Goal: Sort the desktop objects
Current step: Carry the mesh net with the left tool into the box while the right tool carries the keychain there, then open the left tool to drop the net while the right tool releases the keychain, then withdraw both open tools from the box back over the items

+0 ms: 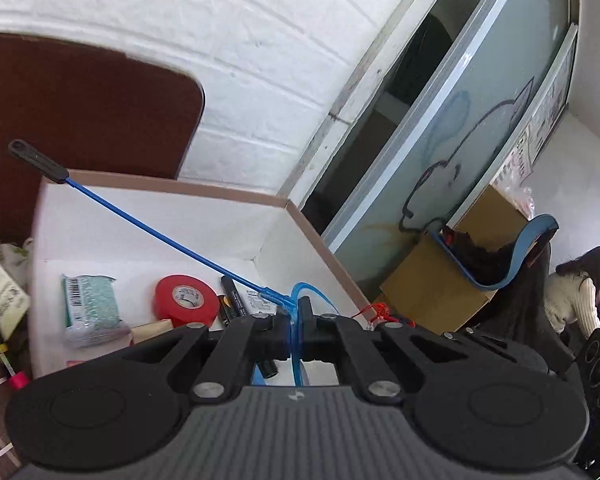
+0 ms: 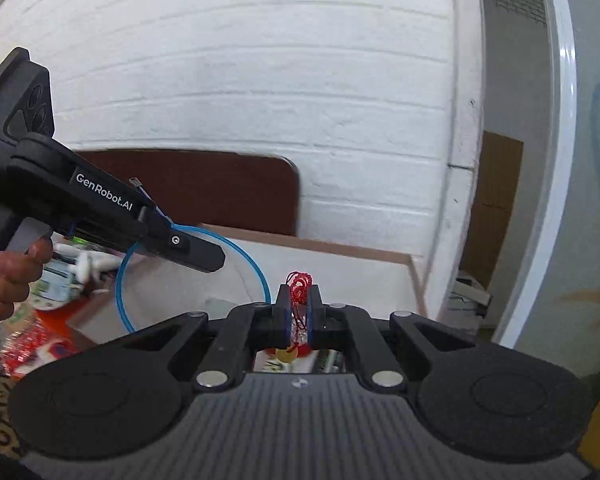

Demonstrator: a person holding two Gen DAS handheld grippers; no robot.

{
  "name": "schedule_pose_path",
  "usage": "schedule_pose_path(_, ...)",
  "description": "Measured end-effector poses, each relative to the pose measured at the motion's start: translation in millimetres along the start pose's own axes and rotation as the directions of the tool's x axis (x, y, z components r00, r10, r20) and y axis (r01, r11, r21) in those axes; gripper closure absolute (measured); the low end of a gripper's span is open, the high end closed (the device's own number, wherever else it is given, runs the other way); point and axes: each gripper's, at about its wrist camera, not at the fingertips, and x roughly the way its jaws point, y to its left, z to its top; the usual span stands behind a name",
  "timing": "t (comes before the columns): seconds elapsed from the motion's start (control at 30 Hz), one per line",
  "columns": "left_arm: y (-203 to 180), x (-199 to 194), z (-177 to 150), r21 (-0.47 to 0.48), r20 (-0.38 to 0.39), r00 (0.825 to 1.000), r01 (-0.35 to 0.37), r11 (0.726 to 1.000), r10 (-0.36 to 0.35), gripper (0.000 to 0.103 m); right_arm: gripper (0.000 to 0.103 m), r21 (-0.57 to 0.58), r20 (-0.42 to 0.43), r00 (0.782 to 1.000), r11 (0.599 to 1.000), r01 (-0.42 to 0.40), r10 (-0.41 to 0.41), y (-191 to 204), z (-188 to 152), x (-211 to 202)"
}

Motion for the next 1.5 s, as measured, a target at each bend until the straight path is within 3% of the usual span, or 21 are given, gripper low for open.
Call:
schedule_pose_path(0.23,20,48,-2,-0.037,-0.087,0.996,-0.018,0.999,0.015,0.103,0.099,0.012,-0.071,0.997,1.000,0.011,-0.010,-21,-16,29)
schedule_pose_path(0.43,35,61,-8,-0.074,-0.137,0.989,-0.065,0.995,0.054,0.102,0.099,0.002,-0.129,0.992,1.000,0.003,-0.002,-19,-24,42)
schedule_pose_path(0.47,37,61,-8,-0.082,-0.141,0.988,-0.076,0.994,0.064,0.095,0.098,0.001,-0.134,0.991,1.000,0.001,-0.001,-18,-25,44)
schedule_pose_path(0.53,39,63,-7,-0.103,-0.154,0.986,-0.085,0.991,0.069,0.060,0.098,-0.004,-0.149,0.989,1.000,0.001,-0.001,-16,-27,46)
schedule_pose_path(0.57,39,62,-6,-0.112,-0.159,0.985,-0.087,0.990,0.068,0.028,0.097,-0.007,-0.150,0.989,1.000,0.006,-0.007,-14,-27,46)
schedule_pose_path(0.6,39,60,-6,-0.117,-0.155,0.985,-0.091,0.989,0.072,0.013,0.095,-0.012,-0.149,0.989,1.000,0.010,-0.011,-14,-26,45)
schedule_pose_path(0.67,35,56,-3,-0.114,-0.128,0.988,-0.101,0.988,0.086,0.010,0.071,-0.024,-0.140,0.990,1.000,0.014,-0.018,-12,-25,42)
schedule_pose_path(0.7,33,53,-2,-0.107,-0.125,0.988,-0.106,0.989,0.092,0.008,0.048,-0.028,-0.129,0.991,0.999,0.026,-0.029,-11,-24,40)
schedule_pose_path(0.77,30,52,1,-0.102,-0.134,0.986,-0.112,0.989,0.098,0.006,0.037,-0.051,-0.091,0.994,0.997,0.052,-0.056,-8,-23,33)
schedule_pose_path(0.83,28,48,1,-0.109,-0.133,0.987,-0.109,0.988,0.094,0.006,0.018,-0.077,-0.061,0.995,0.994,0.073,-0.078,-4,-21,26)
schedule_pose_path(1.23,-12,2,-20,-0.043,-0.093,0.989,-0.121,0.992,0.116,0.006,0.013,-0.148,-0.003,0.996,0.985,0.087,-0.088,26,-18,-12)
schedule_pose_path(1.5,-20,-76,-59,-0.171,0.021,0.993,-0.109,0.979,0.115,0.006,0.009,-0.147,0.046,0.999,0.989,0.016,-0.009,67,-9,-64)
